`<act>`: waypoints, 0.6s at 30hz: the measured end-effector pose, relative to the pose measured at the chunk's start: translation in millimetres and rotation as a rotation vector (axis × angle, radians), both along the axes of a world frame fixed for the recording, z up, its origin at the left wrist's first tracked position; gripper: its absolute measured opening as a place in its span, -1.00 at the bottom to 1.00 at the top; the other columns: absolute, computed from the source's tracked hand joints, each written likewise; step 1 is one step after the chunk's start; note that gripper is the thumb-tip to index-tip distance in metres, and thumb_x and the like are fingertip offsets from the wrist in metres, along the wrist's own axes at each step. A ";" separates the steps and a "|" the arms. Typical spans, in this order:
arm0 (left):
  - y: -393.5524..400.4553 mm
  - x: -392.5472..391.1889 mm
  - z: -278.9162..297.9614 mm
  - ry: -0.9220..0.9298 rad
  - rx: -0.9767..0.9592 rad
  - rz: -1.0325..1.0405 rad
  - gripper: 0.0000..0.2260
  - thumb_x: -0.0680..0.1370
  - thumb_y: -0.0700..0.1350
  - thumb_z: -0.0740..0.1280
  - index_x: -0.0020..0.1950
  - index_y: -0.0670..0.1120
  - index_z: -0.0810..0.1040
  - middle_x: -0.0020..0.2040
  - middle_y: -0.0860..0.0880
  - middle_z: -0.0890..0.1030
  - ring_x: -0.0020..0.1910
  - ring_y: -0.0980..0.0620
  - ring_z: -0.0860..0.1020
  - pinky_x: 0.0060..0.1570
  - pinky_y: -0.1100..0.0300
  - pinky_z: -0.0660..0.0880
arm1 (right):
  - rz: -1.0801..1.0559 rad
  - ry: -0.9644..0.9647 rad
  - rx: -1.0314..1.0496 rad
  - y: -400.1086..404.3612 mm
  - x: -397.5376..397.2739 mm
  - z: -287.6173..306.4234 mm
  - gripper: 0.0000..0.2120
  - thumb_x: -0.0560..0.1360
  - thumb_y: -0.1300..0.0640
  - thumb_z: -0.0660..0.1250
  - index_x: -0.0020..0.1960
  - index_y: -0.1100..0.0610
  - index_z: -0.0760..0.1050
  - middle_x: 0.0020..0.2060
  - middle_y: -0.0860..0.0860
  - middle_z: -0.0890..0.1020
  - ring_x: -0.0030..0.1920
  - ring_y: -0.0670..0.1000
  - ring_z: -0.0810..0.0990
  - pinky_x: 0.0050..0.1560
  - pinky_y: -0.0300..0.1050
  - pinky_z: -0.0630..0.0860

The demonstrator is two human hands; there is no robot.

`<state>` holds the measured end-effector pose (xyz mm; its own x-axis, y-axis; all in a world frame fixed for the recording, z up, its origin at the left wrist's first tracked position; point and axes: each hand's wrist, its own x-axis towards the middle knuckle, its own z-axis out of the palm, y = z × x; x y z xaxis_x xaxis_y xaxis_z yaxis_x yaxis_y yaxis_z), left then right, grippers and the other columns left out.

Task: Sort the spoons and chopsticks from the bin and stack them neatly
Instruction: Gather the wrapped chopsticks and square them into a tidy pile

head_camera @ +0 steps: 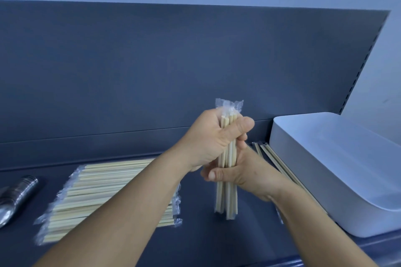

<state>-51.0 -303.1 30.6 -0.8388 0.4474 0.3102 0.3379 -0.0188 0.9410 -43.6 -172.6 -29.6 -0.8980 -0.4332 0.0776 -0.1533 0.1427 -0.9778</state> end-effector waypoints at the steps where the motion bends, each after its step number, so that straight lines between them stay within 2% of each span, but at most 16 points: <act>1: 1.4 -0.6 0.9 0.019 -0.007 0.047 -0.72 0.49 0.02 0.35 -0.28 -0.15 0.48 -0.42 -0.04 0.57 -0.46 0.08 0.54 -0.43 0.31 0.45 | -0.042 0.000 -0.008 0.5 1.6 -3.2 -0.80 0.39 0.32 0.46 -0.03 0.13 0.56 -0.18 0.00 0.68 -0.06 -0.02 0.65 0.08 -0.13 0.53; 4: 3.9 -3.9 -1.1 0.001 0.066 0.159 -0.69 0.50 0.03 0.36 -0.30 -0.17 0.47 -0.48 0.02 0.55 -0.47 0.10 0.57 -0.46 0.32 0.46 | -0.136 -0.005 -0.162 -1.0 8.7 -14.6 -0.82 0.39 0.22 0.44 -0.01 0.16 0.58 -0.16 0.01 0.71 -0.06 -0.05 0.66 -0.03 -0.30 0.53; 7: 5.8 -4.5 -8.1 -0.100 0.142 0.160 -0.71 0.51 0.00 0.36 -0.26 -0.19 0.50 -0.44 -0.01 0.60 -0.40 0.00 0.63 -0.34 0.18 0.59 | -0.150 0.011 -0.175 -5.8 14.9 -27.5 -0.69 0.37 0.07 0.37 0.06 0.20 0.56 -0.14 0.04 0.71 -0.03 -0.04 0.66 0.04 -0.27 0.52; 9: 4.9 -5.0 -12.5 -0.123 0.166 0.160 -0.69 0.47 0.04 0.37 -0.26 -0.21 0.51 -0.42 -0.06 0.62 -0.36 -0.07 0.66 -0.25 0.10 0.62 | -0.133 0.014 -0.157 -6.9 17.7 -35.8 -0.69 0.42 0.07 0.34 0.11 0.18 0.54 -0.10 0.02 0.70 0.01 -0.04 0.65 0.07 -0.28 0.51; 11: 2.0 -5.6 -14.0 -0.127 0.175 0.169 -0.65 0.42 0.09 0.38 -0.26 -0.21 0.51 -0.40 -0.09 0.63 -0.35 -0.10 0.66 -0.23 0.08 0.62 | -0.121 0.029 -0.120 -7.9 20.4 -42.9 -0.79 0.49 0.12 0.29 0.11 0.14 0.53 -0.09 0.00 0.70 0.03 -0.06 0.64 0.05 -0.32 0.49; 13: -0.5 -3.3 -13.5 -0.119 0.179 0.178 -0.65 0.42 0.09 0.38 -0.27 -0.21 0.51 -0.41 -0.09 0.63 -0.35 -0.10 0.66 -0.27 0.11 0.63 | -0.119 0.092 -0.052 -11.3 22.7 -46.7 -0.87 0.57 0.17 0.23 0.06 0.14 0.52 -0.14 -0.03 0.69 -0.02 -0.09 0.63 0.03 -0.36 0.46; 16: -8.9 2.5 -7.7 -0.107 0.210 0.201 -0.69 0.45 0.04 0.38 -0.26 -0.21 0.52 -0.42 -0.08 0.62 -0.37 -0.08 0.66 -0.31 0.16 0.60 | -0.112 0.258 0.056 -24.0 24.2 -42.7 -0.82 0.61 0.16 0.16 -0.10 0.18 0.48 -0.29 -0.09 0.59 -0.18 -0.10 0.55 -0.07 -0.30 0.46; 18: -24.6 6.1 1.3 -0.076 0.221 0.244 -0.69 0.45 0.04 0.38 -0.13 -0.22 0.54 -0.32 -0.10 0.65 -0.29 -0.06 0.67 -0.23 0.15 0.60 | -0.097 0.349 0.097 -34.4 23.4 -35.2 -0.77 0.62 0.12 0.13 -0.19 0.13 0.41 -0.34 -0.15 0.50 -0.27 -0.16 0.47 -0.17 -0.31 0.43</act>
